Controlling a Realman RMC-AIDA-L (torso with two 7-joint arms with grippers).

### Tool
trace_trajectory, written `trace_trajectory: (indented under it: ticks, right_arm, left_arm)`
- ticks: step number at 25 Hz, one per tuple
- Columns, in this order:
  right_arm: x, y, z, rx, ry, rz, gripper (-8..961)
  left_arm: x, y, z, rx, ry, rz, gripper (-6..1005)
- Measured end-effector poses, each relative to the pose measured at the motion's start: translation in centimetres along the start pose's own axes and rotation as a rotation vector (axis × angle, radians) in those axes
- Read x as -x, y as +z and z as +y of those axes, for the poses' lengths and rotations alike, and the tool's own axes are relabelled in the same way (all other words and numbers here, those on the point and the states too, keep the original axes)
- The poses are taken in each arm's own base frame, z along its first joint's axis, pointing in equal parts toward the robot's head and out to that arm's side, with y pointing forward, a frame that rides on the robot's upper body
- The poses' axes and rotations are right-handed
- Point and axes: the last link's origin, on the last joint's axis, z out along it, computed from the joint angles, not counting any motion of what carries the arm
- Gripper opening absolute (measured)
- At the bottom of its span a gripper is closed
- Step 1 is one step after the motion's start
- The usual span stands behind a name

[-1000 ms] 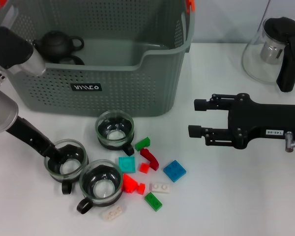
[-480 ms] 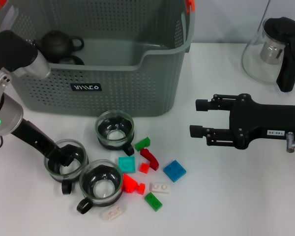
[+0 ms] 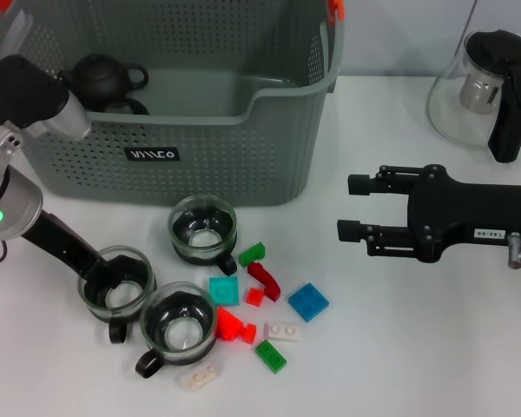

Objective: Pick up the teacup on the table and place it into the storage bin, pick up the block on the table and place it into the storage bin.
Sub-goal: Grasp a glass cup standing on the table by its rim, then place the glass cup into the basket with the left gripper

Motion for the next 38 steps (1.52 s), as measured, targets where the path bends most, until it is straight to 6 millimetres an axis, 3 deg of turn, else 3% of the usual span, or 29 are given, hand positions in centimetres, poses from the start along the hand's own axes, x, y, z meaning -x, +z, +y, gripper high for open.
trace_trajectory:
  ticks: [2, 12, 18, 28, 33, 38]
  right_arm:
    - [0.0, 0.0, 0.0, -0.002, 0.000, -0.002, 717]
    - [0.1, -0.1, 0.0, 0.000, 0.001, -0.008, 716]
    - [0.2, -0.1, 0.0, -0.001, 0.000, -0.013, 716]
    - [0.2, -0.3, -0.1, -0.006, -0.002, -0.013, 718]
    - [0.2, -0.4, -0.2, -0.008, -0.003, -0.011, 718]
    - [0.2, -0.5, -0.3, -0.013, -0.004, -0.008, 718]
  left_arm:
    - [0.0, 0.1, 0.0, -0.005, -0.004, 0.001, 558]
    - [-0.3, 0.2, 0.1, -0.003, -0.003, -0.006, 312]
    - [-0.3, 0.1, 0.0, -0.004, -0.013, -0.009, 112]
    - [-0.7, -1.2, 0.1, -0.004, -0.013, 0.004, 58]
    - [-0.4, -3.1, 0.5, 0.014, -0.026, 0.017, 55]
    - [-0.4, -6.5, 1.3, 0.112, -0.040, 0.103, 54]
